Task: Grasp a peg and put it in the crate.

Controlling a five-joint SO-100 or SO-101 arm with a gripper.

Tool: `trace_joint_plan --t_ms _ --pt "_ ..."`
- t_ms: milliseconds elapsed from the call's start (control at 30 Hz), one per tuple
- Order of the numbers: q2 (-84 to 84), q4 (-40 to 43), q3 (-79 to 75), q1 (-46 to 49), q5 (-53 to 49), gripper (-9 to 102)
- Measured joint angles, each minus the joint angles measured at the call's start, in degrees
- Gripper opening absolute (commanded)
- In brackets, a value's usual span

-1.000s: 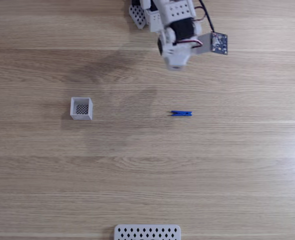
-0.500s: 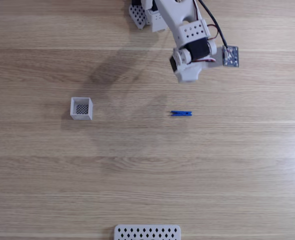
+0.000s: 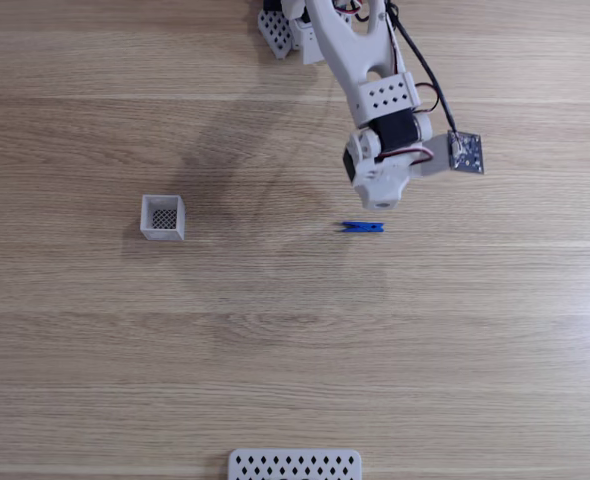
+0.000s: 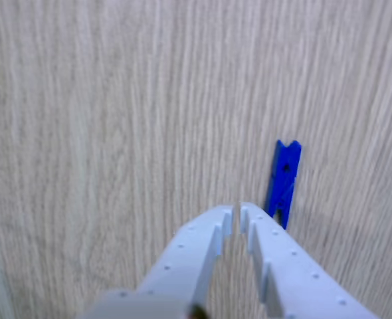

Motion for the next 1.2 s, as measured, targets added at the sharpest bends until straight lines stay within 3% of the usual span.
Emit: trace_joint_plan --t_ms 267,367,733,1200 --pt "-8.09 -0.26 -7.29 2.46 0.00 32" --pt "-10.99 -0.26 -11.78 4.13 0.00 37" --pt "-13.89 -0.26 -18.37 5.98 -0.09 25" --pt "-13.97 -0.53 -15.73 2.02 6.86 22"
